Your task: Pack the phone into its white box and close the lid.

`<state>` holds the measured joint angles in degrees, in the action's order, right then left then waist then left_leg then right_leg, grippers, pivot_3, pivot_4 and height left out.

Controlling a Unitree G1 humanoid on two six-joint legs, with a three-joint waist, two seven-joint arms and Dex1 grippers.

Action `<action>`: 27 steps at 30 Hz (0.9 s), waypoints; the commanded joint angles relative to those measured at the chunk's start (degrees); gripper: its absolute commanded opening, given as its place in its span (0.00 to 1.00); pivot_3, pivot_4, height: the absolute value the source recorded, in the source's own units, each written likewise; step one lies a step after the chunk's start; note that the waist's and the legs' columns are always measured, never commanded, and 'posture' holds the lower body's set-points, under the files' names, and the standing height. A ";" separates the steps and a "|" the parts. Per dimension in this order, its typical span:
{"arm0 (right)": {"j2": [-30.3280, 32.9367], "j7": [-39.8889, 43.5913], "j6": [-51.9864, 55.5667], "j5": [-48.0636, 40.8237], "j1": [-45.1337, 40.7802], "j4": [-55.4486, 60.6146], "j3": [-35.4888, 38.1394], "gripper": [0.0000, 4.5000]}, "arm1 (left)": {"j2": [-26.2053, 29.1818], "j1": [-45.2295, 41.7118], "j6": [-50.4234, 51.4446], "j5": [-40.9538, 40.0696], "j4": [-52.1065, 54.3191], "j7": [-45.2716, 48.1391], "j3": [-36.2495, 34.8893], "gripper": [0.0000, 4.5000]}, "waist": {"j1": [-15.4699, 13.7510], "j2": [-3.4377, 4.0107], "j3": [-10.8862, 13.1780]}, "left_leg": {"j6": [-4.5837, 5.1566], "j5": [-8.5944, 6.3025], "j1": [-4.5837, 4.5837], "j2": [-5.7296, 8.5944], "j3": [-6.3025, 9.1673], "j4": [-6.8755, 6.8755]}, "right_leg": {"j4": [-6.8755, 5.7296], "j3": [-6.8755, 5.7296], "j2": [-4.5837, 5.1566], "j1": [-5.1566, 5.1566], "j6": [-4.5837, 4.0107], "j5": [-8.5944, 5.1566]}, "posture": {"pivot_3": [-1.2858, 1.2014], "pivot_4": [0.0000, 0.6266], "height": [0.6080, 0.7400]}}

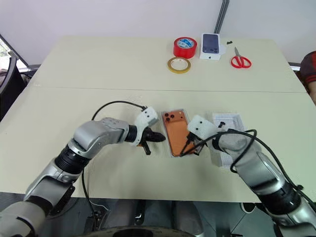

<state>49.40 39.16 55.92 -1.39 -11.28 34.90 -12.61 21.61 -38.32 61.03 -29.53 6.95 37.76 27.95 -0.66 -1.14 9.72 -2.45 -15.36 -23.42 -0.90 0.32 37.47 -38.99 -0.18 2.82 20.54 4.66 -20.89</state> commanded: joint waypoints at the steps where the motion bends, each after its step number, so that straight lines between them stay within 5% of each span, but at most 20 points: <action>1: 1.05 2.61 0.66 -3.66 3.40 7.76 1.61 0.00 | -3.01 -1.00 -1.09 0.04 3.42 2.79 2.73 0.01 | 0.02 0.00 0.00 | 0.06 -0.03 0.02 0.00 0.00 0.00 | 0.00 0.00 0.00 -0.02 0.00 0.00 | 0.52 0.24 1.00; 20: 5.06 2.36 0.56 -3.67 9.54 9.45 5.54 0.00 | -3.28 0.12 -1.43 4.56 1.41 4.77 0.58 0.01 | -0.03 0.03 -0.02 | 0.17 -0.10 0.05 -0.01 0.02 0.16 | -0.01 0.00 -0.04 -0.12 0.00 0.00 | 0.52 0.24 1.00; 27: 6.40 8.30 5.11 -12.42 8.61 11.57 21.82 0.00 | 1.65 3.10 -0.53 2.65 5.16 5.17 -7.17 0.01 | 0.32 0.11 0.02 | 0.20 -0.11 0.03 -0.05 0.02 0.21 | -0.04 0.00 -0.07 -0.11 0.00 0.00 | 0.52 0.24 1.00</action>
<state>55.70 45.95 59.41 -10.73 -1.15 43.28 3.95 22.68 -35.46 60.86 -25.67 8.96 42.30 23.78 -0.34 -1.04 9.74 -2.25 -15.47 -23.38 -0.97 0.34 37.67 -39.04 -0.18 2.74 20.43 4.66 -20.89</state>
